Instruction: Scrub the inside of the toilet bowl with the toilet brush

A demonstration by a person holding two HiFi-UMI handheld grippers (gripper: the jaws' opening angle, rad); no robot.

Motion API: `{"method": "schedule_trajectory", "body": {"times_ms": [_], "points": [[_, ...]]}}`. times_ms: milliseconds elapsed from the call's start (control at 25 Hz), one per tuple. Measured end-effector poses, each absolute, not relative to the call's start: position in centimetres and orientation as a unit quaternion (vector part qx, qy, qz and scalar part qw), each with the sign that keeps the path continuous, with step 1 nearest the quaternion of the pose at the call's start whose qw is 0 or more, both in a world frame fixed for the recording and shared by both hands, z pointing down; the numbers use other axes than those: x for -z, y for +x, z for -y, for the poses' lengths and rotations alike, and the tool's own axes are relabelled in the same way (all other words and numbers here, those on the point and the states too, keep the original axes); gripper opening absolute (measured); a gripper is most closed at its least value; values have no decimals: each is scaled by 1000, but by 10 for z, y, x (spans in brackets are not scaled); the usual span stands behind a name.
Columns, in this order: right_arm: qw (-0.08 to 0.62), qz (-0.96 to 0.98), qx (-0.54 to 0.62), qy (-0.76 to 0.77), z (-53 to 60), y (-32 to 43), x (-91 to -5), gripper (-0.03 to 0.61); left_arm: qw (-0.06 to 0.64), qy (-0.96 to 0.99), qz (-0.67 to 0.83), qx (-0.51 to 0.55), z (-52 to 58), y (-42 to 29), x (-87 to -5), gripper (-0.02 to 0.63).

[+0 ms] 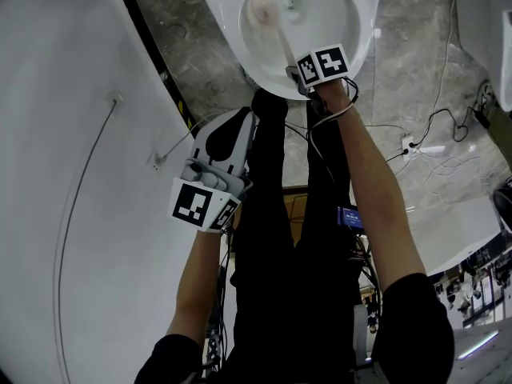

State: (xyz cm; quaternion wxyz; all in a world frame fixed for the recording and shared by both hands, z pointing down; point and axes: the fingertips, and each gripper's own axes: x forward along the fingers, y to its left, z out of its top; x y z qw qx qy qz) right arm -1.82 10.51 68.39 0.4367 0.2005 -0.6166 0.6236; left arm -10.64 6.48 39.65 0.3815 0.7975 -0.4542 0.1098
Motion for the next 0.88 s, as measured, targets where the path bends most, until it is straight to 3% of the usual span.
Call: {"method": "schedule_trajectory", "body": {"times_ms": [880], "points": [[410,578,-620,337,-63,45,-685,101,378,803,448,-110,-68,-92,-391,9]]}}
